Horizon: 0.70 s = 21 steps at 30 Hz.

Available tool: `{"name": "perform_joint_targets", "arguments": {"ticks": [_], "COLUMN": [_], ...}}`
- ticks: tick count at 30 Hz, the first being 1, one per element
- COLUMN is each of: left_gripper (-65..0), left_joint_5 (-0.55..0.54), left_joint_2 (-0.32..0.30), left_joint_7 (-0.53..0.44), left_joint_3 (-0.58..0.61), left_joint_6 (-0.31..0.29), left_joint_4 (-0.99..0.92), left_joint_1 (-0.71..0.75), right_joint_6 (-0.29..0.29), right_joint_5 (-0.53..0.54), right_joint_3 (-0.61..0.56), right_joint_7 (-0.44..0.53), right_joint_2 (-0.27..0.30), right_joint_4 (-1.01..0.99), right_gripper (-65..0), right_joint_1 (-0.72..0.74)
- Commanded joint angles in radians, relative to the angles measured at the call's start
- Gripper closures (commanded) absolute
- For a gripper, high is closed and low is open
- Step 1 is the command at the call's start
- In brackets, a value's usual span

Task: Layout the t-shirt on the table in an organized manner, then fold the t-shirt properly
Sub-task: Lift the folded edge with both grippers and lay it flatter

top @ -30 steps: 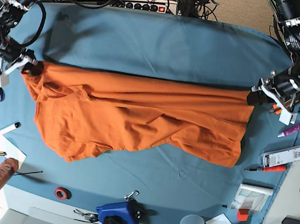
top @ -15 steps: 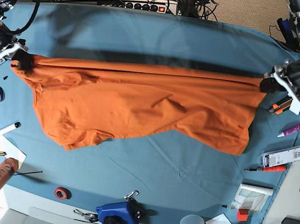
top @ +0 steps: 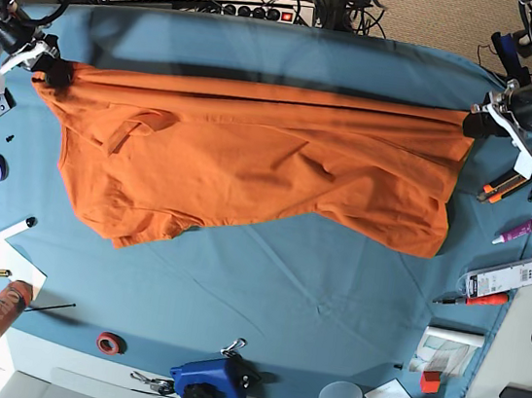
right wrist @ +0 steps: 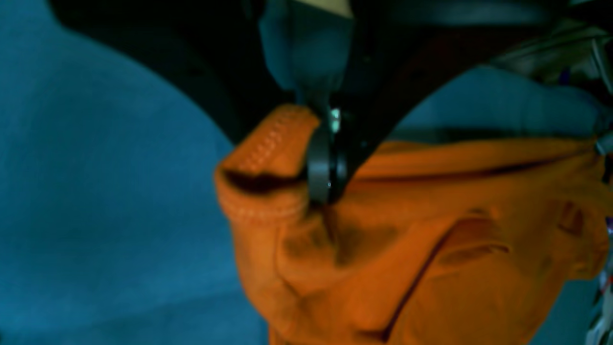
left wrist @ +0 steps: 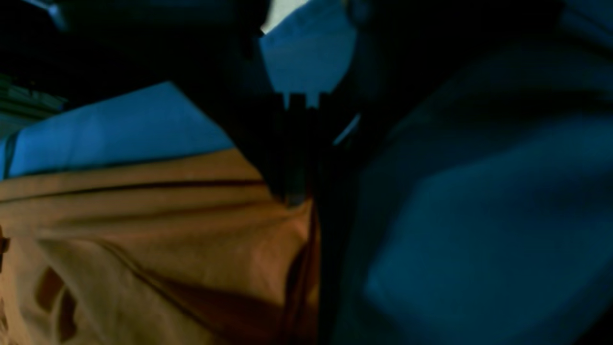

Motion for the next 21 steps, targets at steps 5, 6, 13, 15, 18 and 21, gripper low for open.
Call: {"name": "perform_joint_targets", "arguments": {"ticks": [5, 6, 13, 15, 18, 21], "left_gripper": [0.0, 0.0, -6.6, -19.9, -30.6, -30.7], "left_joint_5": [-0.006, -0.006, -0.007, -0.007, -0.017, -0.094], "left_joint_2": [-0.019, -0.019, -0.019, -0.019, -0.023, -0.038], "left_joint_7": [0.01, 0.01, 0.01, 0.01, 0.031, 0.089], "left_joint_3": [-0.01, -0.01, -0.01, -0.01, -0.01, -0.01], "left_joint_6": [-0.006, -0.016, -0.092, -0.092, -0.058, -0.053], "left_joint_4": [0.018, 0.018, 0.018, 0.018, 0.019, 0.026], "left_joint_1": [0.006, 0.006, 0.005, 0.005, 0.005, 0.005], "right_joint_6": [0.001, 0.001, 0.001, 0.001, 0.001, 0.001], "right_joint_5": [0.016, 0.016, 0.016, 0.016, 0.032, 0.146], "right_joint_3": [0.009, 0.009, 0.009, 0.009, 0.009, 0.01], "right_joint_7": [0.02, 0.02, 0.02, 0.02, 0.02, 0.02], "right_joint_2": [0.0, -0.006, -0.013, -0.013, -0.009, 0.008], "right_joint_4": [0.019, 0.019, 0.019, 0.019, 0.019, 0.019], "right_gripper": [0.0, 0.0, -1.6, -11.6, -19.8, -19.7], "right_joint_1": [-0.002, -0.002, -0.001, -0.002, -0.002, -0.004]}}
